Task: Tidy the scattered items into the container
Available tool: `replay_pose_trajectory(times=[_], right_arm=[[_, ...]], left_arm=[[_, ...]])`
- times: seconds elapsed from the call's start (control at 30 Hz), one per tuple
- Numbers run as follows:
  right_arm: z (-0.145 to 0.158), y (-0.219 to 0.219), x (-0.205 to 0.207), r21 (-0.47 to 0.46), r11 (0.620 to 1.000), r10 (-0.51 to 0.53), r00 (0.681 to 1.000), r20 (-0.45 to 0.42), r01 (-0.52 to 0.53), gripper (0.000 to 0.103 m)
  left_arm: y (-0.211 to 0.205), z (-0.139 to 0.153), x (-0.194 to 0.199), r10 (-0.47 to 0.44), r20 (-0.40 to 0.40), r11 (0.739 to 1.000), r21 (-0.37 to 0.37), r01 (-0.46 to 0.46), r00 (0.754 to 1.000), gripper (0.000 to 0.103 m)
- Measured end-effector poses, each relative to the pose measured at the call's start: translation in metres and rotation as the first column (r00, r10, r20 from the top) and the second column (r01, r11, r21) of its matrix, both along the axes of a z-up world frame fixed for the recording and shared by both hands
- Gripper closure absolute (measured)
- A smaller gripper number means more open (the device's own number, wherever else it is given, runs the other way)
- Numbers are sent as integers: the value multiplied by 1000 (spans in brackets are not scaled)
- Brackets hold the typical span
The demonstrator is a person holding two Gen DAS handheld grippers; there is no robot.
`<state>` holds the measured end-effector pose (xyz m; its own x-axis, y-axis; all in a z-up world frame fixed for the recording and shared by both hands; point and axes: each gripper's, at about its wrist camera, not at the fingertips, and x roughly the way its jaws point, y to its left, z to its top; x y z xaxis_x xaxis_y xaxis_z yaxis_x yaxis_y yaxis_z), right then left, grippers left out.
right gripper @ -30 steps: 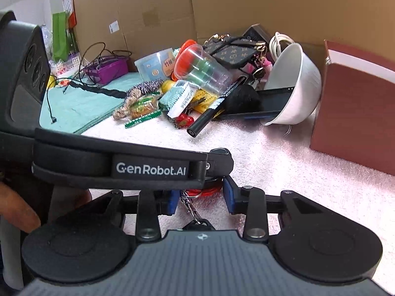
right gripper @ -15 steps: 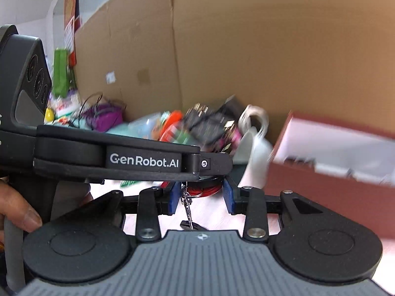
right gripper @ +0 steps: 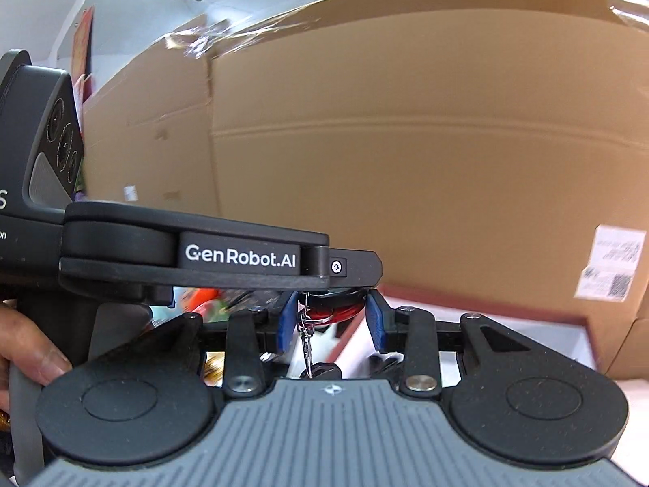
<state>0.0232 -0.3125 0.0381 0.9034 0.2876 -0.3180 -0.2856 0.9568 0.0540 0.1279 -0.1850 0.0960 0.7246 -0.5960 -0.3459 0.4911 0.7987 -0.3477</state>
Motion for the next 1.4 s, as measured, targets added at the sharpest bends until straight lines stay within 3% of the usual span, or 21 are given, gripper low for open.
replay_pose_trajectory(times=[0.27, 0.6, 0.87, 1.0, 1.07, 1.1, 1.13, 1.2, 1.23, 1.33, 1.4], right_arm=[[0, -34, 40, -5, 999, -49, 999, 6, 49, 62], [-52, -74, 83, 83, 995, -51, 992, -116, 60, 67], [-79, -75, 92, 82, 994, -57, 982, -180, 73, 66], [-82, -74, 93, 82, 994, -58, 978, -199, 76, 64], [-84, -73, 92, 79, 994, -59, 976, -208, 77, 63], [-84, -72, 92, 72, 994, -70, 976, -208, 86, 55], [-83, -72, 93, 64, 992, -93, 975, -204, 108, 34], [-83, -77, 93, 50, 982, -171, 967, -190, 184, 5], [-83, -80, 90, 57, 977, -192, 965, -178, 205, 0], [-81, -84, 83, 107, 978, -158, 970, -186, 180, 0], [-81, -80, 78, 91, 980, -157, 971, -180, 175, 0]], left_arm=[[-46, -16, 47, -21, -29, 1000, -7, 21, 999, 64], [-77, -82, 94, -22, -138, 1000, 14, 25, 990, 63], [-89, -106, 103, -15, -180, 999, 43, 23, 984, 62], [-95, -111, 103, -19, -184, 998, 53, 29, 983, 42], [-96, -110, 101, -14, -168, 998, 63, 25, 986, 5], [-95, -108, 97, -1, -145, 998, 68, 11, 989, 0], [-95, -105, 93, 7, -112, 997, 77, 2, 994, 0], [-95, -100, 88, 17, -77, 992, 125, -7, 997, 0], [-97, -99, 86, 20, -69, 988, 153, -9, 997, 0], [-95, -101, 79, 19, -54, 987, 163, -10, 998, 0], [-94, -103, 77, 27, -68, 986, 164, -16, 997, 0]])
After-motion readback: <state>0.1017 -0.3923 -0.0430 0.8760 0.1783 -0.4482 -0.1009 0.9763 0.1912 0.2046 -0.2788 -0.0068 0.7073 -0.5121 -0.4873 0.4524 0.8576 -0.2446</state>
